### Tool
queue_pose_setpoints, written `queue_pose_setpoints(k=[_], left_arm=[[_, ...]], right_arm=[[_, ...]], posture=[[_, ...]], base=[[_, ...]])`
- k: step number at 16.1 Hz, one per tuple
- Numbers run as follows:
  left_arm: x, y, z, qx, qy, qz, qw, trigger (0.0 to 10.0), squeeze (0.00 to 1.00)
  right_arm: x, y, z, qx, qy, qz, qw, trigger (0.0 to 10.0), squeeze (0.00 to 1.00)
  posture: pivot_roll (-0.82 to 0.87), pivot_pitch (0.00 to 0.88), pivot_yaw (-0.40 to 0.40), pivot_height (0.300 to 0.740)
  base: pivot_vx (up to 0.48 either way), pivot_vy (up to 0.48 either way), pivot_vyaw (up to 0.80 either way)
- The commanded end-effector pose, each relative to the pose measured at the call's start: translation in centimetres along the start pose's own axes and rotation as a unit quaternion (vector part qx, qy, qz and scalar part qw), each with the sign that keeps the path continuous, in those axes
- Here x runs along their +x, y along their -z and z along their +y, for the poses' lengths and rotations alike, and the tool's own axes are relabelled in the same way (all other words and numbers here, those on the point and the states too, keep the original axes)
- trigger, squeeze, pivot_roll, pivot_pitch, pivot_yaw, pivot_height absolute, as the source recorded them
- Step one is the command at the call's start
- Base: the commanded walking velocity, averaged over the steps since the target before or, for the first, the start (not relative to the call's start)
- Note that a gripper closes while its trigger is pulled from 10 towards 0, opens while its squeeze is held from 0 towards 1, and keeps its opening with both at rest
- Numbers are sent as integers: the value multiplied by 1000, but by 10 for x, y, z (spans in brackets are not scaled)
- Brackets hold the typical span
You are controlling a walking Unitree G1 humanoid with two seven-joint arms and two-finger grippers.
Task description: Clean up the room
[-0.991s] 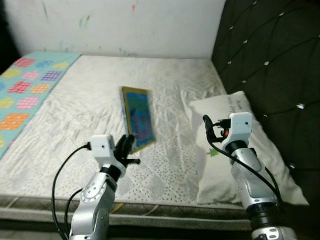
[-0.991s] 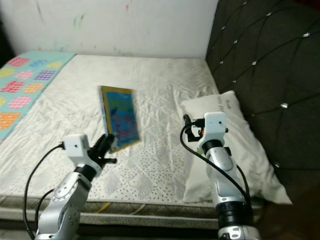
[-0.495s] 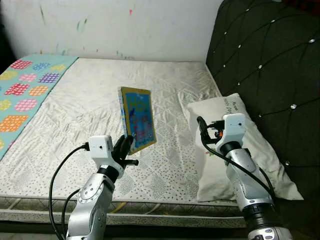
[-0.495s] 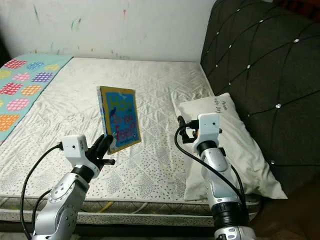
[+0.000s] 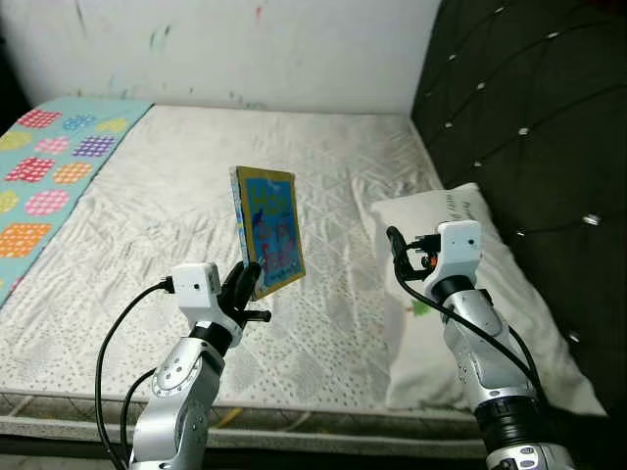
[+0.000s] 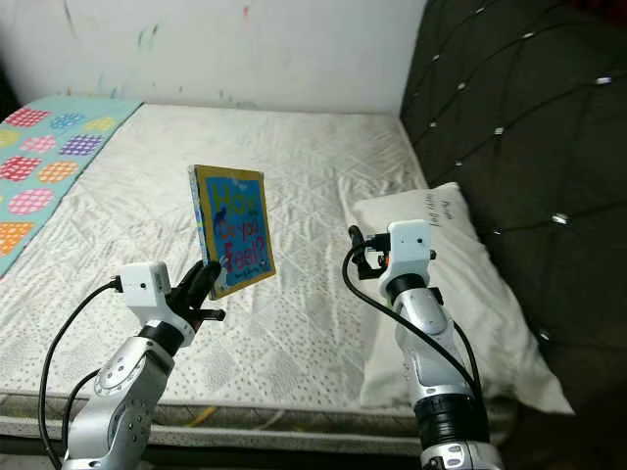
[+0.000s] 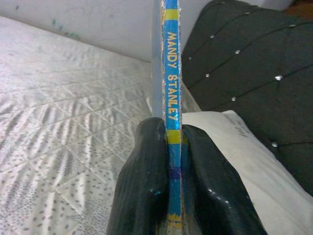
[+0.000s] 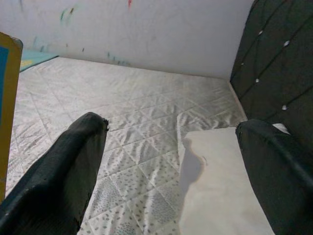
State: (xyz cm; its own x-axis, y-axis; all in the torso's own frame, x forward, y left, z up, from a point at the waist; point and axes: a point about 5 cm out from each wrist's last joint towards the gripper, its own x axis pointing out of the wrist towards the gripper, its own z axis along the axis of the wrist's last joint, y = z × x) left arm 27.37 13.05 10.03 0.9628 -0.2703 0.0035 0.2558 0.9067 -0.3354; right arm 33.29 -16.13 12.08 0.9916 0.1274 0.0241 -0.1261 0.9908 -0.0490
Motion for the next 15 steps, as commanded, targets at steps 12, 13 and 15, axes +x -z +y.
queue_pose_setpoints(k=[12, 13, 15], left_arm=[[5, -10, -3, 4, 1, -21, 1000, 10000, 0], [5, -10, -2, 3, -1, -21, 1000, 10000, 0], [4, -10, 0, 1, -9, -20, 1000, 10000, 0]], right_arm=[[1, -2, -6, 1, 11, -2, 1000, 10000, 0], [1, -1, -6, 3, 11, 0, 1000, 10000, 0], [0, -1, -6, 2, 11, 0, 1000, 10000, 0]], posture=[[-52, 0, -13, 740], [-52, 0, -14, 740], [-52, 0, -16, 740]], base=[[49, 0, -34], [0, 0, -800], [0, 0, -800]])
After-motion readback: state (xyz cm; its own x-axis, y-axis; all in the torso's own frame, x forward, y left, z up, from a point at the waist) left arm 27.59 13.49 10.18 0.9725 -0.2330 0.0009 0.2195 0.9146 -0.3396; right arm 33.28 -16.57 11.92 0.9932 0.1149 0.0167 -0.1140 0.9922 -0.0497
